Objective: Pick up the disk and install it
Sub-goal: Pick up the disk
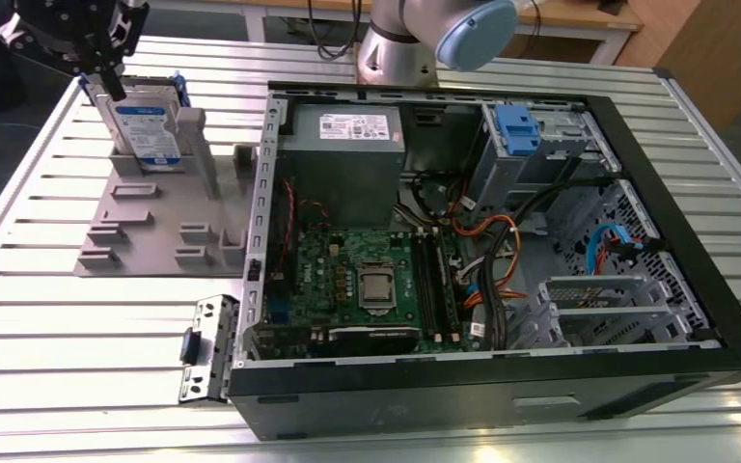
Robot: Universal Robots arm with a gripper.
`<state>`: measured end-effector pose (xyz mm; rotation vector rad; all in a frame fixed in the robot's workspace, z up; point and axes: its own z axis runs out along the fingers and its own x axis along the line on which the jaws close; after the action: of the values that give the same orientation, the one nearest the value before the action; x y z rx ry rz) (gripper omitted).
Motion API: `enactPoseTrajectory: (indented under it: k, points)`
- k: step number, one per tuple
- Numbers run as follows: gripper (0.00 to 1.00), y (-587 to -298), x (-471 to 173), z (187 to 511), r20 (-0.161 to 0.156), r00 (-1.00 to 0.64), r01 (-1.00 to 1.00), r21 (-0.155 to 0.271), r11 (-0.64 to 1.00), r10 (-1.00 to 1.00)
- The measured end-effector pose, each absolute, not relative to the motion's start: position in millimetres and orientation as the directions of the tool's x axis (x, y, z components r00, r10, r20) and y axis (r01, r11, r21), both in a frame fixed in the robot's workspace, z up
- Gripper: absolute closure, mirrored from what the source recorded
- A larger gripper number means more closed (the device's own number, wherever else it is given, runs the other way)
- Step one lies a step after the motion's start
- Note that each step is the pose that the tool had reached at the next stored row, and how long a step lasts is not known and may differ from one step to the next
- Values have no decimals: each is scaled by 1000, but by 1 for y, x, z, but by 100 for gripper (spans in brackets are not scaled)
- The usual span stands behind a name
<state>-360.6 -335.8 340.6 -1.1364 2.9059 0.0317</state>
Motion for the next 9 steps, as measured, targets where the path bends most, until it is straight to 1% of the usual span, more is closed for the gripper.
enactPoseTrajectory:
  k: [9]
  points:
    - [90,-336,-361,341,-27,-677,-736,11,677,-735]
